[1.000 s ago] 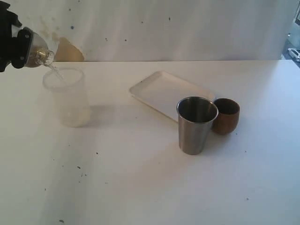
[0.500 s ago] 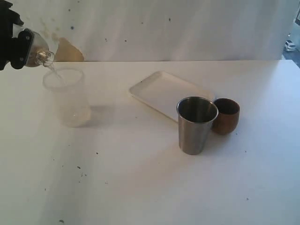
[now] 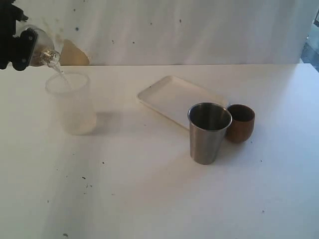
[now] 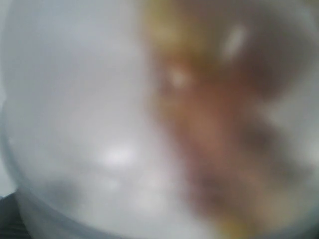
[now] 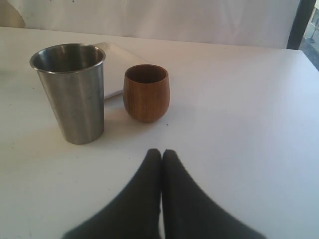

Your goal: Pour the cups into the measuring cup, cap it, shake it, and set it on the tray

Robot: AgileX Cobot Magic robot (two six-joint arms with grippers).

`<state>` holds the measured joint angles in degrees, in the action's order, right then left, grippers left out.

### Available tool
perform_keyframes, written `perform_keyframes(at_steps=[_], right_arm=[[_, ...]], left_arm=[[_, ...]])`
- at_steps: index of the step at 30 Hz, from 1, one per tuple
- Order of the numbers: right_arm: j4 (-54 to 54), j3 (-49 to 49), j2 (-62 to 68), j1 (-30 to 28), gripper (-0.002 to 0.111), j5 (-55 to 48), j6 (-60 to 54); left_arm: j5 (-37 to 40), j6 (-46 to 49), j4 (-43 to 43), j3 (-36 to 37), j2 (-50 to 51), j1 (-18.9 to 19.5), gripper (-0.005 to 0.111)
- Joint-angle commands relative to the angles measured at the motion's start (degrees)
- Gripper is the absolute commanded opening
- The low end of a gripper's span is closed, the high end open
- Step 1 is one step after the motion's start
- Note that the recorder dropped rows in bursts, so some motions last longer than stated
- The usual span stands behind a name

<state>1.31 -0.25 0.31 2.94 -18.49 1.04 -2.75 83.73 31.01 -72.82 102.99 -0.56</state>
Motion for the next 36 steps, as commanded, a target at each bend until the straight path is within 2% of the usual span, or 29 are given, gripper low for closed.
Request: perform_keyframes(at_steps=[1,18,22,36], right_arm=[[0.04,0.25,-0.31,-0.11,0.0,0.5,0.27],[0.04,0.25,-0.31,-0.11,0.0,0.5,0.27],[0.04,0.25,-0.31,-0.11,0.0,0.5,1.26],[0.04,0.25,-0.31,-0.11,0.0,0.5,1.3]], left_arm=[[-3.09,1.16,-0.08,-0.7,-1.42,-0.11,0.0],[-3.26,2.12,-0.08,-3.24,-1.42,-0.11,0.0],[-3.26,6.61,-0.08,-3.22,-1.42,-0.11,0.0],[-3.6,6.5,-0.08,-3.22,-1.42,-0.11,0.0]])
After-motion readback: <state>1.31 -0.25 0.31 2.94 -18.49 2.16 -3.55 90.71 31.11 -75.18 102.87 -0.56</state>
